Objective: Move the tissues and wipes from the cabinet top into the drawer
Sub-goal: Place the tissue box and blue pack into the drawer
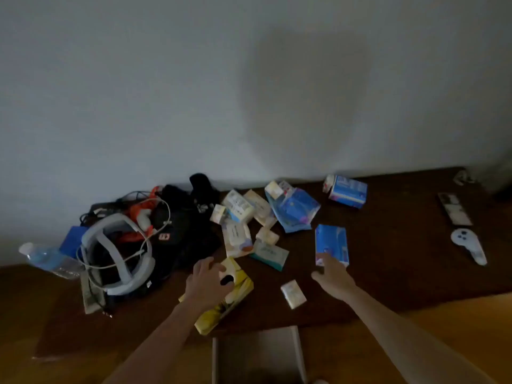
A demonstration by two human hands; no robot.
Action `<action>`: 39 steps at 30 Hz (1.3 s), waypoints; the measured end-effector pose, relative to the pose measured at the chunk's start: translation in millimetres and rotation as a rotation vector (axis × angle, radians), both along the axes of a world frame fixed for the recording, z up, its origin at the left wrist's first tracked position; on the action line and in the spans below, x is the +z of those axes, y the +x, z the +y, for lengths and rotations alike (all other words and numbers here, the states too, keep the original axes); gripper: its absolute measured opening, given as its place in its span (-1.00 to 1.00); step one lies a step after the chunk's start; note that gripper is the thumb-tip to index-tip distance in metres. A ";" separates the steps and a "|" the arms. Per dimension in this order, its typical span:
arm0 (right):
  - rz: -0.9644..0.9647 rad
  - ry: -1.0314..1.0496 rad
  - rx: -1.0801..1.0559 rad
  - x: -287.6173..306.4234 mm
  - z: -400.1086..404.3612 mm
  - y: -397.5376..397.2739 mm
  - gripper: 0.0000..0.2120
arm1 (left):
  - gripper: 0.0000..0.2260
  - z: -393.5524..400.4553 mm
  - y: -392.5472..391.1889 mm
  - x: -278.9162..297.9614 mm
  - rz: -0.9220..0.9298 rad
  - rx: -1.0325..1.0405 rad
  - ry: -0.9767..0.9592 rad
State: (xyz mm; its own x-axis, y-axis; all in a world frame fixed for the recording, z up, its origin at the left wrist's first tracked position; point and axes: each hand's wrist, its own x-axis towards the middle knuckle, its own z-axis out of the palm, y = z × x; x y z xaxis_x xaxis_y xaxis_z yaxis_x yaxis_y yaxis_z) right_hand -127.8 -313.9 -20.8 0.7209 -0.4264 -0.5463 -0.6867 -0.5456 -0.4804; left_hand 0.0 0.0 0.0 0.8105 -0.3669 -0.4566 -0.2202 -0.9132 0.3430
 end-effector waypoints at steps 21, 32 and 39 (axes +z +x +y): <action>-0.102 -0.465 -0.359 -154.0 -44.0 15.6 -0.25 | -0.48 -12.3 -80.2 -138.0 -0.387 0.025 0.161; -0.134 -0.290 -0.377 -141.3 41.4 -149.1 0.05 | -0.47 24.0 -234.9 -140.7 -0.168 -0.045 0.115; -0.009 -0.032 -0.460 -220.2 155.6 -244.6 0.22 | -0.47 81.7 -305.6 -221.2 0.044 -0.184 0.046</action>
